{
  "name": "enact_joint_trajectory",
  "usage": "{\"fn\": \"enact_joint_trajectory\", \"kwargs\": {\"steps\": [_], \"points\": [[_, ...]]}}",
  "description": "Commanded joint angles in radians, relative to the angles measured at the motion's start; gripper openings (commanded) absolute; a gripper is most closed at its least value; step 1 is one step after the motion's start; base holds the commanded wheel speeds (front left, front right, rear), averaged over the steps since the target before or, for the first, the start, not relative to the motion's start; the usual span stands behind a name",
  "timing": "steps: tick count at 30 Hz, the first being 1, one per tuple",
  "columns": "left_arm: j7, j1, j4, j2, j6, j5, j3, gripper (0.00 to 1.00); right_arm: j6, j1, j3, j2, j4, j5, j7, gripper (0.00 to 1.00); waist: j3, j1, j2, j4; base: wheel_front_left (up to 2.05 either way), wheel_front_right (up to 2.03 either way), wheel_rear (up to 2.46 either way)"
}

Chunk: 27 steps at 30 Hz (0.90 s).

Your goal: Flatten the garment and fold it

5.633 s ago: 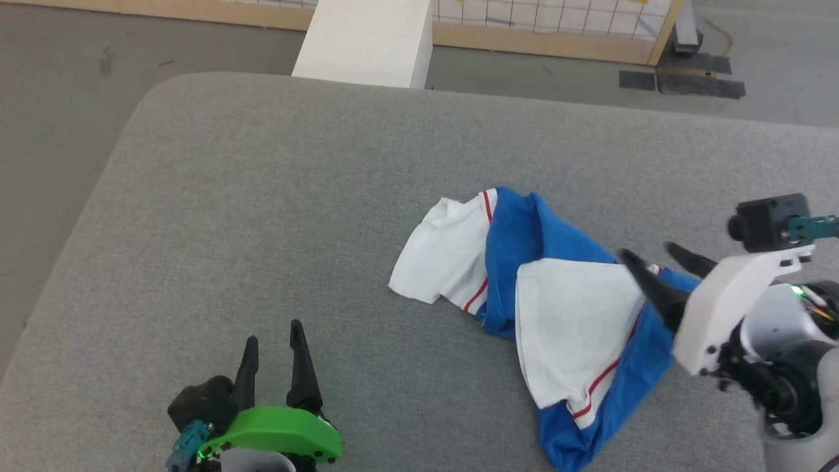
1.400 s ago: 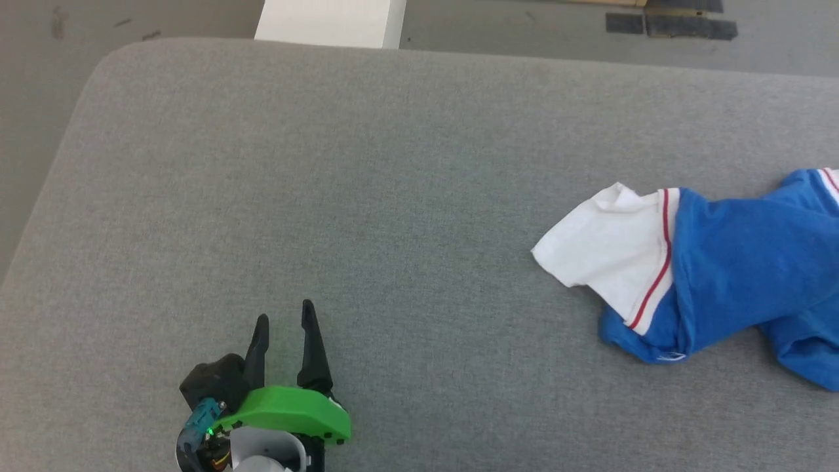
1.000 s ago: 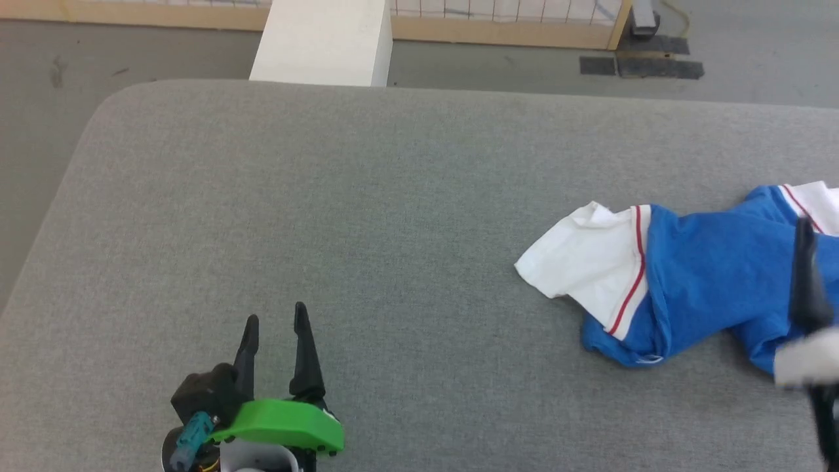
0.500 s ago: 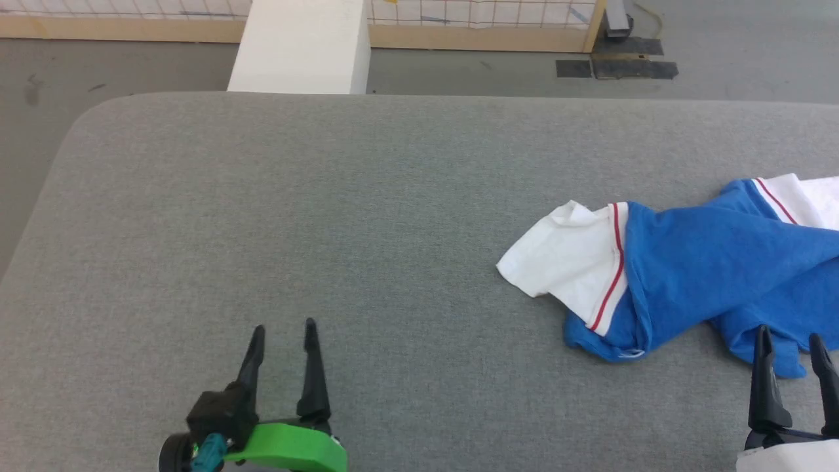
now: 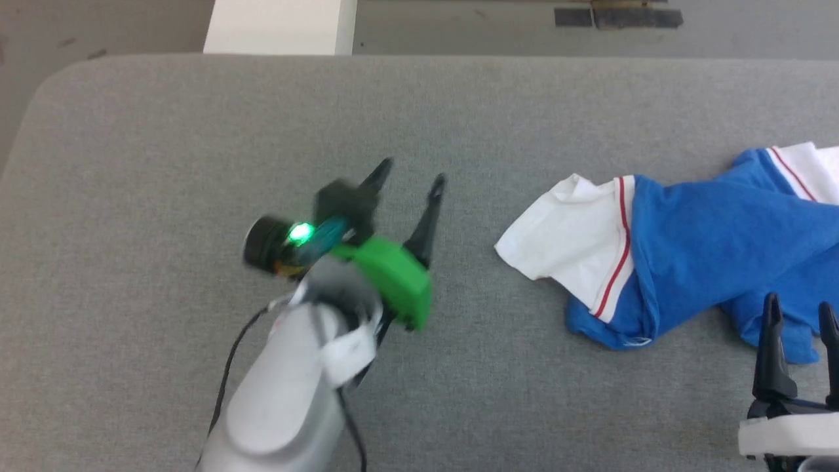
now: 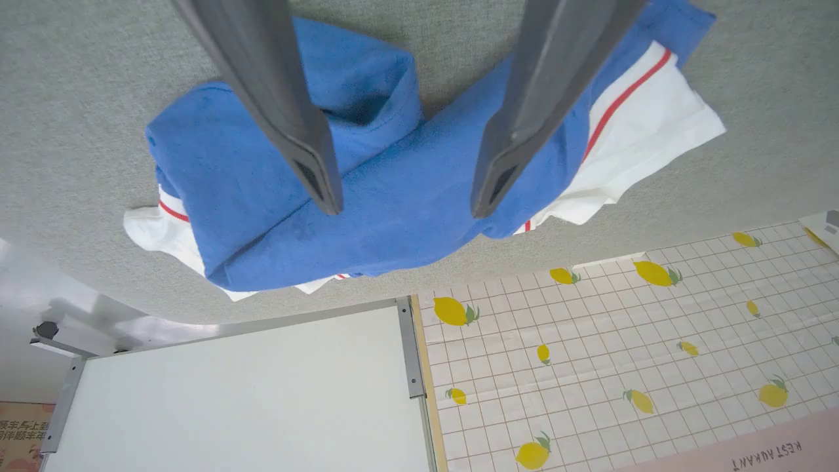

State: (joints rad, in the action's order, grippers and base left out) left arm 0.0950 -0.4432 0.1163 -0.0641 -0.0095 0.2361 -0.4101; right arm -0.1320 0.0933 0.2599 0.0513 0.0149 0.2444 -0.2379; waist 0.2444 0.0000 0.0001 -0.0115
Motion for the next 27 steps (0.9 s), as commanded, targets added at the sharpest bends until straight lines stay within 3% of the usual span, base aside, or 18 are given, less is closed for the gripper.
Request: {"fn": "enact_joint_trajectory", "kwargs": {"steps": [1, 8, 14, 27], "points": [[0.027, -0.049, 0.032, 0.002, -0.010, -0.005, -0.021, 1.00, 0.001, -0.024, -0.007, -0.001, -0.001, 0.005, -0.006, 1.00, 0.033, 0.0000, -0.0001, -0.004, 0.00, 0.00, 0.00], [0.206, -0.196, 0.216, 0.013, -0.007, 0.101, -0.163, 1.00, 0.001, -0.054, -0.031, -0.001, -0.011, 0.011, -0.006, 1.00, 0.080, 0.0000, -0.0001, -0.029, 0.00, 0.00, 0.00], [0.316, -0.264, 0.300, 0.014, 0.042, 0.197, -0.279, 1.00, 0.001, -0.064, -0.037, -0.001, -0.025, 0.015, -0.008, 1.00, 0.104, 0.0000, -0.0001, -0.047, 0.00, 0.00, 0.00], [0.361, -0.353, 0.430, 0.014, 0.150, 0.327, -0.457, 1.00, 0.001, -0.099, -0.072, -0.001, -0.055, 0.029, -0.014, 1.00, 0.151, 0.0000, -0.0001, -0.091, 0.00, 0.00, 0.00]]}}
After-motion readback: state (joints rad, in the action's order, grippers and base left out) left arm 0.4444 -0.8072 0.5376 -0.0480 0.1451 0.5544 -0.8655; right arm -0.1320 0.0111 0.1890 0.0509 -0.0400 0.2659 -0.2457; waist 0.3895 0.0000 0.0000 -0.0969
